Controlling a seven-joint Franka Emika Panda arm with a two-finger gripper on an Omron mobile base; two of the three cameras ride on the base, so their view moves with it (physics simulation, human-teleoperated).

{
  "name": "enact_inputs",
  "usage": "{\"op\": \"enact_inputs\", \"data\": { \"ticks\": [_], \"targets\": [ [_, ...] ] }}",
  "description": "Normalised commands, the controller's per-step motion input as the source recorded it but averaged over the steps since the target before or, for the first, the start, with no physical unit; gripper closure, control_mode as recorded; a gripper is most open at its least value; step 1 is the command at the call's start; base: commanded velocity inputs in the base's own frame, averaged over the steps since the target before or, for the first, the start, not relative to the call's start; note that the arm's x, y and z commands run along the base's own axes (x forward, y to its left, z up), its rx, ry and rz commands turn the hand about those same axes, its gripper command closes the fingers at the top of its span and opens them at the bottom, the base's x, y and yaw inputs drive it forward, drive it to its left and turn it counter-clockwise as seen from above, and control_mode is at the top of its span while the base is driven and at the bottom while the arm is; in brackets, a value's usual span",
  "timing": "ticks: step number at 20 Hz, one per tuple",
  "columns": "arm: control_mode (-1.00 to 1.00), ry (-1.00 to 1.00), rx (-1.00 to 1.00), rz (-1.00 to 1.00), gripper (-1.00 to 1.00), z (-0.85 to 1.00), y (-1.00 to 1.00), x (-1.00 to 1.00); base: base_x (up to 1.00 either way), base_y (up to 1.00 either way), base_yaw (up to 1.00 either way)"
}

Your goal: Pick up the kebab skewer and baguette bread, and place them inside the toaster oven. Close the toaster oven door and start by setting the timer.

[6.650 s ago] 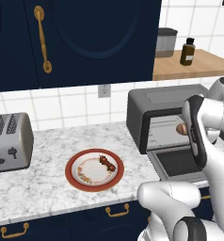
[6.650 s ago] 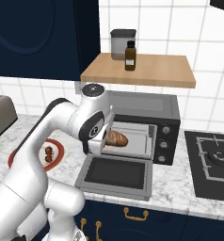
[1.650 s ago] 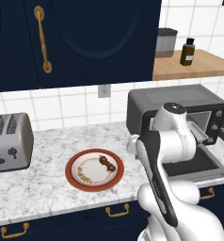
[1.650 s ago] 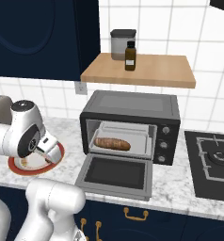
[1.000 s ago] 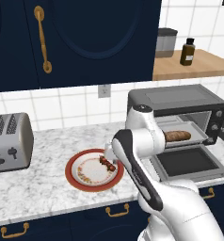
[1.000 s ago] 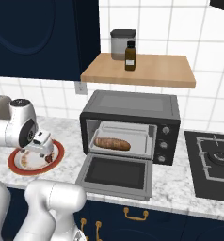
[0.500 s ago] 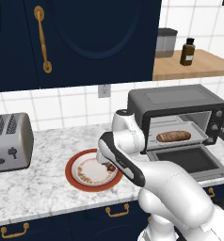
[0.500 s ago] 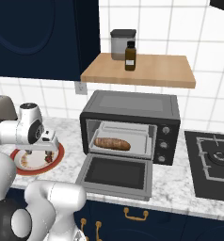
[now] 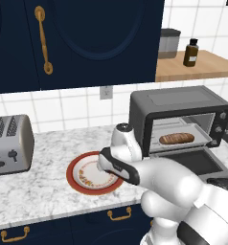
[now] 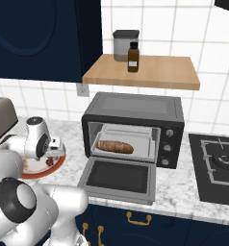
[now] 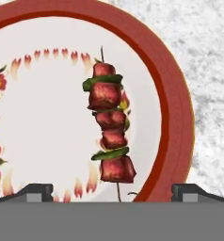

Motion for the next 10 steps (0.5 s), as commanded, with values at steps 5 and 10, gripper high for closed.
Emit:
{"op": "enact_inputs", "data": {
  "ticks": [5, 10],
  "targets": [
    [-1.0, 0.0, 0.0, 0.0, -1.0, -0.21, 0.11, 0.26, 0.0, 0.0, 0.0],
    [-1.0, 0.0, 0.0, 0.0, -1.0, -0.12, 0.03, 0.02, 0.0, 0.0, 0.0]
  ]
}}
